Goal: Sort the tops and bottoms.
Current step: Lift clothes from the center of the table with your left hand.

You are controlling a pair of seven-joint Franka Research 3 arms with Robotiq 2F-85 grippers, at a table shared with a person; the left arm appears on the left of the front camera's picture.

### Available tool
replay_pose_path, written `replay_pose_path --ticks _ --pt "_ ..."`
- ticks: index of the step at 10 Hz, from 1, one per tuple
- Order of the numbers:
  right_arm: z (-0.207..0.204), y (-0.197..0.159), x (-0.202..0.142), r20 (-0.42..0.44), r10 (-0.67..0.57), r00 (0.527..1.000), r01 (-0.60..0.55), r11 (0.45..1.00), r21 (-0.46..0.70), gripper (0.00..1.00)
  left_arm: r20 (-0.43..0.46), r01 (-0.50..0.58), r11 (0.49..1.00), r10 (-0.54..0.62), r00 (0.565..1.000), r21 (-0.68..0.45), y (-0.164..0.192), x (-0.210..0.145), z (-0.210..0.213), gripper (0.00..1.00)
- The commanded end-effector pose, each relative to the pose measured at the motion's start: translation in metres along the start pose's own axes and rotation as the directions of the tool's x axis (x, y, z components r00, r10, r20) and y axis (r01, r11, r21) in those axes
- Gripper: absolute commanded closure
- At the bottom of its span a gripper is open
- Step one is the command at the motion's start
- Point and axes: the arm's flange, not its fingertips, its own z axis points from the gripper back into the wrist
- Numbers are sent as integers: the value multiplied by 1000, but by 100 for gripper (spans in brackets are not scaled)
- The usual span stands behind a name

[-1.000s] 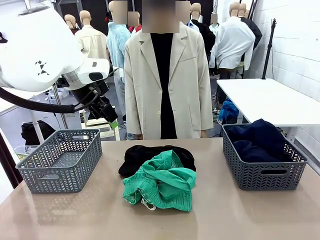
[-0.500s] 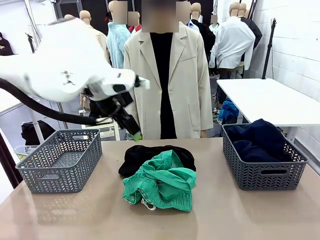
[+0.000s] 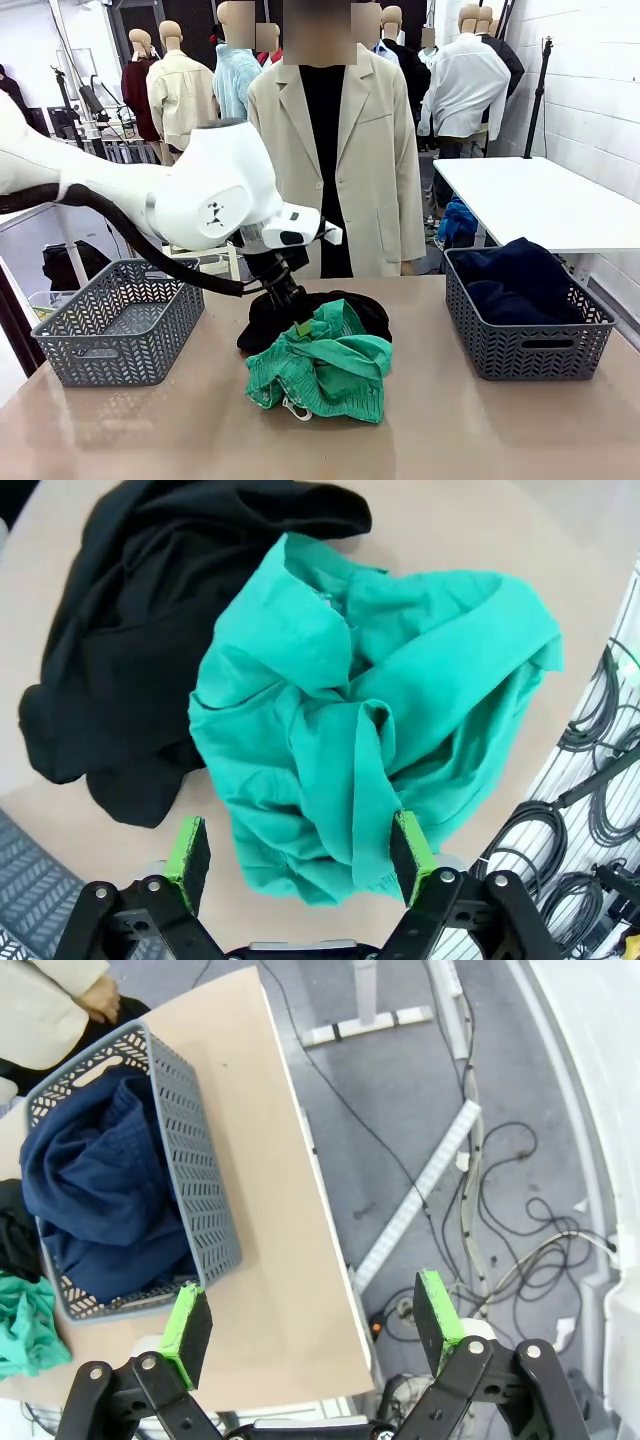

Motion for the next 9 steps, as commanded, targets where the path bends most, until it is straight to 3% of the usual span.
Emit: replay_pose_path --ticks 1,5,7,9 --pt "1 0 -1 -9 7 1000 -7 1000 -21 0 -25 40 999 -41 999 -14 -6 0 2 6" --pt "1 0 -1 -9 7 1000 -7 1000 -21 0 -111 5 972 -33 993 -237 -18 -16 5 6" --pt "1 0 -1 -9 7 1000 -7 1000 -21 0 -124 -29 957 -8 992 -289 -10 -14 -2 6" --pt "1 0 -1 -9 7 1000 -7 1000 -21 0 -74 -39 937 14 997 -348 -2 -10 -12 6"
